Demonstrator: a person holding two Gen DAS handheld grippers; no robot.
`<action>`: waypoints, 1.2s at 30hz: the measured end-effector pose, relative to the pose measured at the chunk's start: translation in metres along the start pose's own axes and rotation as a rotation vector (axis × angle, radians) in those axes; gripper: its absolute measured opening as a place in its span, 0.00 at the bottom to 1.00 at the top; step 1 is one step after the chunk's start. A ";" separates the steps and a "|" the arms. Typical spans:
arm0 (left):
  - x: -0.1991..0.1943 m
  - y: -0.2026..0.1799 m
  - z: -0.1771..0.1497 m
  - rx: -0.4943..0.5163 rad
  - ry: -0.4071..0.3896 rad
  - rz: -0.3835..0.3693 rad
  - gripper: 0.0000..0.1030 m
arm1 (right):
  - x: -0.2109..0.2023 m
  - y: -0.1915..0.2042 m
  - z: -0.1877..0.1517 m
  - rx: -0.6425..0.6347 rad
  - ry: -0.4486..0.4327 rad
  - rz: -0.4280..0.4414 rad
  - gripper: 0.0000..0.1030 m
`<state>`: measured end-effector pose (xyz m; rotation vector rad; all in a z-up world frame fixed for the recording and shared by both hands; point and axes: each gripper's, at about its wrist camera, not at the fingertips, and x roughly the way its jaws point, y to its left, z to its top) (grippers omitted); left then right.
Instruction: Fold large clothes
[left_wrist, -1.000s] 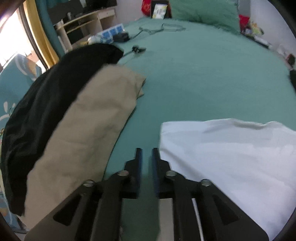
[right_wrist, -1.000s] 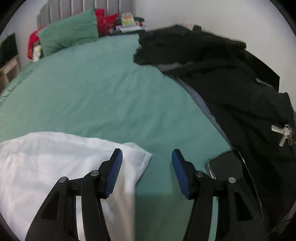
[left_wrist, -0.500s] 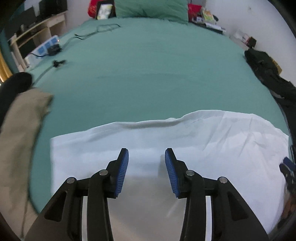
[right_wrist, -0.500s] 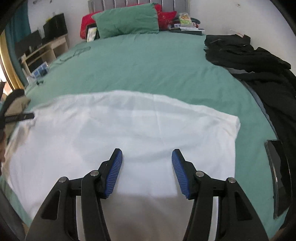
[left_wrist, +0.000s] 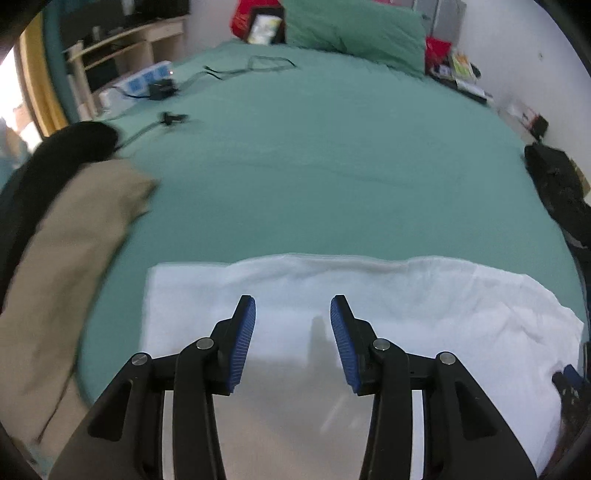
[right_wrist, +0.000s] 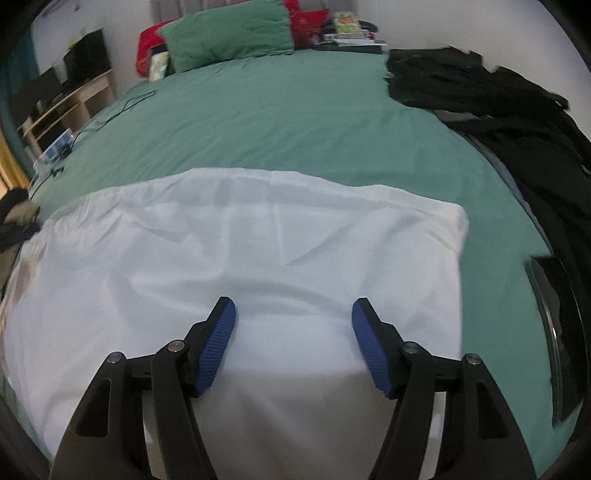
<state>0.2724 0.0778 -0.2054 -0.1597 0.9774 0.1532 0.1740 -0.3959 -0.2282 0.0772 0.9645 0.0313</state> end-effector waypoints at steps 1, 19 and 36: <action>-0.011 0.007 -0.008 -0.013 -0.012 0.006 0.44 | -0.003 -0.004 -0.001 0.022 0.000 -0.005 0.64; -0.064 0.077 -0.139 -0.133 0.037 -0.023 0.57 | -0.086 -0.070 -0.064 0.273 -0.061 -0.065 0.68; -0.097 0.069 -0.155 -0.101 0.069 0.049 0.08 | -0.076 -0.069 -0.095 0.396 -0.019 0.232 0.68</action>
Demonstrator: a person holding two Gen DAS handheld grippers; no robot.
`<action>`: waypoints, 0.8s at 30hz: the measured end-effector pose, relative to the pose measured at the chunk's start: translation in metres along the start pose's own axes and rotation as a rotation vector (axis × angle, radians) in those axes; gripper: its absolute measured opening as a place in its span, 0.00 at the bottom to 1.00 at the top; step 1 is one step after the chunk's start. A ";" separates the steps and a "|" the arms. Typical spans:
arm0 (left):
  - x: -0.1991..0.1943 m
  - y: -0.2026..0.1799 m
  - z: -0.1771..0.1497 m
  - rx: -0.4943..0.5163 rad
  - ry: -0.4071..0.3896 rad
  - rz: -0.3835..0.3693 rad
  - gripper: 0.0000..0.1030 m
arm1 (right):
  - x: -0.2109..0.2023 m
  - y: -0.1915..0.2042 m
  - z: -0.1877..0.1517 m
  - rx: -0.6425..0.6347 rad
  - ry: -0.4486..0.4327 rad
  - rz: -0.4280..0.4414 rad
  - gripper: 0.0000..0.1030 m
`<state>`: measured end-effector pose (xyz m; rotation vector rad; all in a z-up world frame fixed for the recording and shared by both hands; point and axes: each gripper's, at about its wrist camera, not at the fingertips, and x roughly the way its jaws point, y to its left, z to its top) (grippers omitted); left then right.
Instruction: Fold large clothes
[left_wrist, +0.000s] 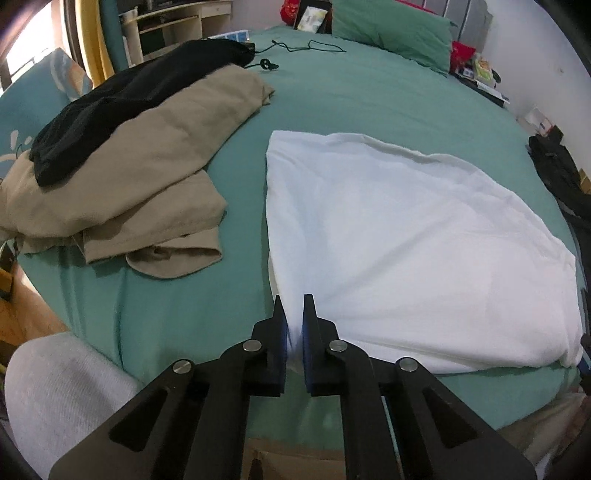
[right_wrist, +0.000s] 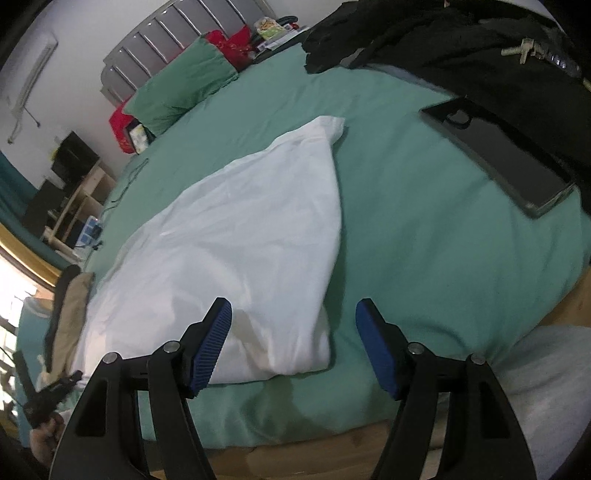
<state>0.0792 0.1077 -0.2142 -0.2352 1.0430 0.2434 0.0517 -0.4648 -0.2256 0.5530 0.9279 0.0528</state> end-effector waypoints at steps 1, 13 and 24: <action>0.002 0.001 -0.001 -0.016 0.016 -0.007 0.09 | 0.004 -0.001 0.000 0.013 0.013 0.021 0.68; -0.062 -0.042 0.016 0.024 -0.163 -0.104 0.49 | 0.040 0.020 -0.001 0.095 0.003 0.094 0.70; -0.019 -0.168 0.011 0.202 -0.058 -0.317 0.49 | 0.032 0.020 -0.001 0.101 -0.018 0.151 0.70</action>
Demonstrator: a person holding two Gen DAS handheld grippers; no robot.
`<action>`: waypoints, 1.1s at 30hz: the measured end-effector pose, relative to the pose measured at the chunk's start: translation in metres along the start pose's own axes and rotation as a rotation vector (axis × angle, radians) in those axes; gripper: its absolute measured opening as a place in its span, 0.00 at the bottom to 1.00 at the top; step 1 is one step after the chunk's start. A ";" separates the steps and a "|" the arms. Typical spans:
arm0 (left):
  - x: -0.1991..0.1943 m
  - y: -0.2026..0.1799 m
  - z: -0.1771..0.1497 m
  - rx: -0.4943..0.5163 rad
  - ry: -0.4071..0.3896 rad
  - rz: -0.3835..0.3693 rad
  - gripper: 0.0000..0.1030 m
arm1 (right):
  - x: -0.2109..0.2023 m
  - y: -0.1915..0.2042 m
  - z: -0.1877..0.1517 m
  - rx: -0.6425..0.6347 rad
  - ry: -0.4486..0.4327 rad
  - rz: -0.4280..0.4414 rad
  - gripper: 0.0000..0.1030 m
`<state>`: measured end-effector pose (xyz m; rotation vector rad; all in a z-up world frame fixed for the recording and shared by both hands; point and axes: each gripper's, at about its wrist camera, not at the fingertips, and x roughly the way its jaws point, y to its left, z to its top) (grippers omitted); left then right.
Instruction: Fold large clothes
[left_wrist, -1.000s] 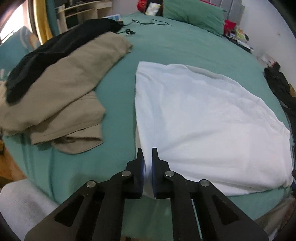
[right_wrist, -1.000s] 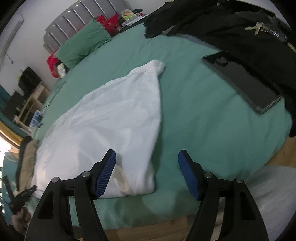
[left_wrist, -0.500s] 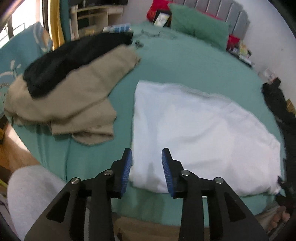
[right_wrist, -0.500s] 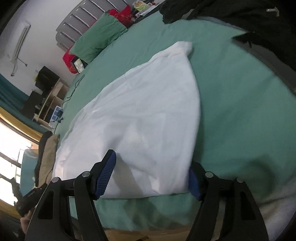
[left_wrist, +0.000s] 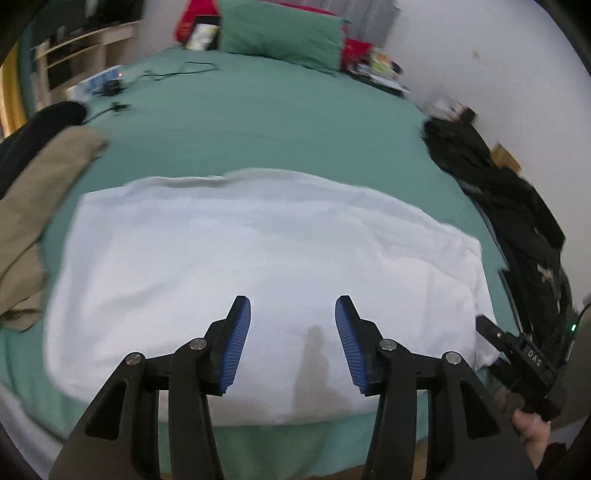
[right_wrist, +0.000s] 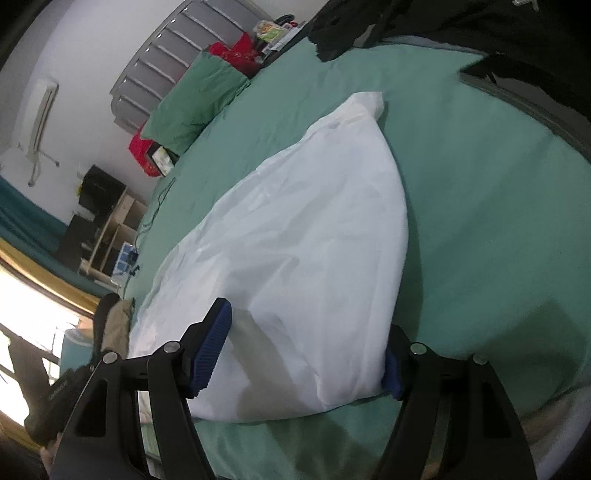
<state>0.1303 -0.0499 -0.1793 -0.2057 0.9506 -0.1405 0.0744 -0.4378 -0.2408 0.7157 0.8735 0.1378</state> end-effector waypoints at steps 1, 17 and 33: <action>0.006 -0.006 -0.002 0.018 0.004 0.000 0.49 | 0.000 0.003 0.001 -0.024 -0.006 -0.013 0.70; 0.061 -0.033 -0.025 0.141 0.071 0.094 0.49 | 0.041 0.007 0.004 0.017 0.103 0.242 0.41; 0.000 0.022 -0.001 0.092 -0.012 0.075 0.49 | 0.024 0.156 0.007 -0.450 0.043 0.046 0.20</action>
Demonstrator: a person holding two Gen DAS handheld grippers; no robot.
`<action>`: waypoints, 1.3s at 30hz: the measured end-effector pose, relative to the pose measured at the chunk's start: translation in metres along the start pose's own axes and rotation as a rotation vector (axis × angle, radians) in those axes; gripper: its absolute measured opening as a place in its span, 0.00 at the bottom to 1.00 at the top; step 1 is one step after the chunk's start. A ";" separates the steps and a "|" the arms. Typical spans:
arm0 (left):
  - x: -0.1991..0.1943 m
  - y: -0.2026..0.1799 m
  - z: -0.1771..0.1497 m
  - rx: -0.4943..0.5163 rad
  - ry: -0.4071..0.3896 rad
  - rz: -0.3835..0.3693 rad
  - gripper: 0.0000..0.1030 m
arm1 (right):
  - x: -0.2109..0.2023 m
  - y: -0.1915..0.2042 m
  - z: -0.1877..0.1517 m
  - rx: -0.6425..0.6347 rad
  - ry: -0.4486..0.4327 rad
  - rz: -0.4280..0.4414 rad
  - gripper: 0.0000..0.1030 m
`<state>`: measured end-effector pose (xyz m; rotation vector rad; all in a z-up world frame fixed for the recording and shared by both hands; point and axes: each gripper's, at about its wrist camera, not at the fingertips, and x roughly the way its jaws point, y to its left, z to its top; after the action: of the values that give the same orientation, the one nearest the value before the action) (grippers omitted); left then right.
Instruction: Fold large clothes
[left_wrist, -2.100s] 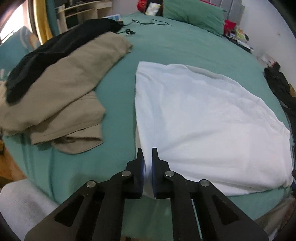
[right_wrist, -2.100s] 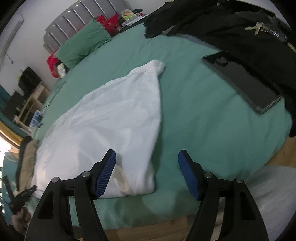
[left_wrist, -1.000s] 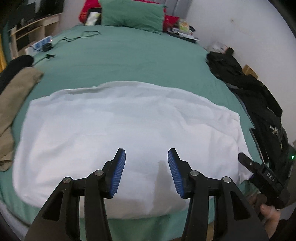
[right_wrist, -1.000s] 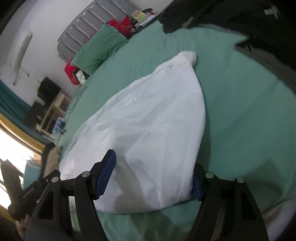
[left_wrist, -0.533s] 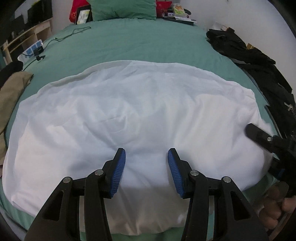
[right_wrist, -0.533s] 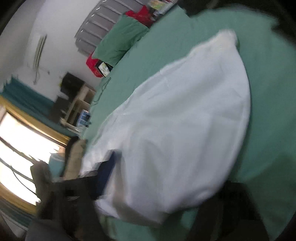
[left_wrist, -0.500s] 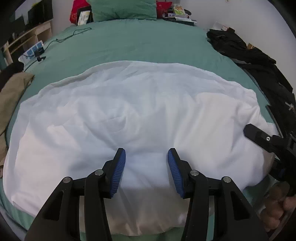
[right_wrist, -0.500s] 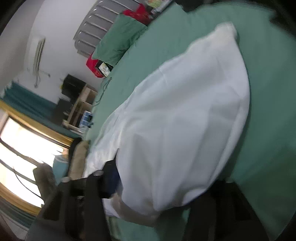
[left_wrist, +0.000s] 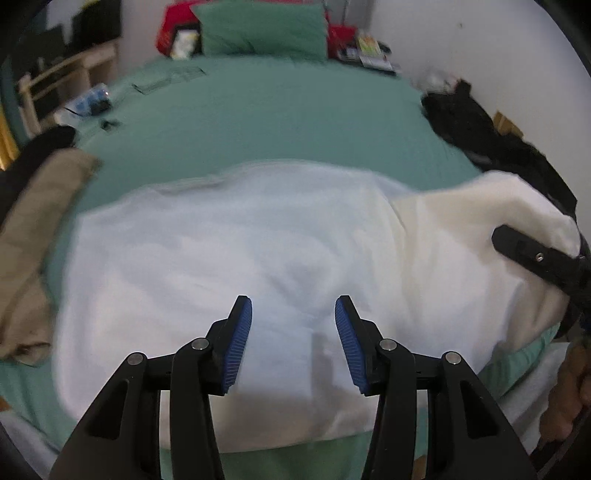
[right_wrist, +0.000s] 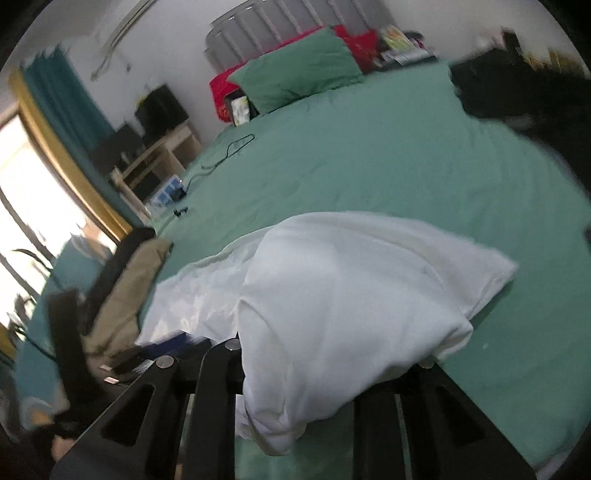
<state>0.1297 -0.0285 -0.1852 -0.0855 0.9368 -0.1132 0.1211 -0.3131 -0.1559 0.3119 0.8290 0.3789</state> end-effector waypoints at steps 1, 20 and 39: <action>-0.009 0.011 0.001 -0.003 -0.022 0.014 0.49 | 0.003 0.012 0.003 -0.038 0.005 -0.024 0.20; -0.076 0.185 -0.022 -0.268 -0.098 0.143 0.49 | 0.120 0.173 -0.042 -0.433 0.305 -0.076 0.29; -0.099 0.191 0.007 -0.303 -0.151 0.162 0.49 | 0.051 0.180 -0.032 -0.395 0.196 0.191 0.79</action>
<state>0.0886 0.1738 -0.1252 -0.2934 0.8008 0.1836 0.0913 -0.1269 -0.1359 -0.0163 0.8968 0.7480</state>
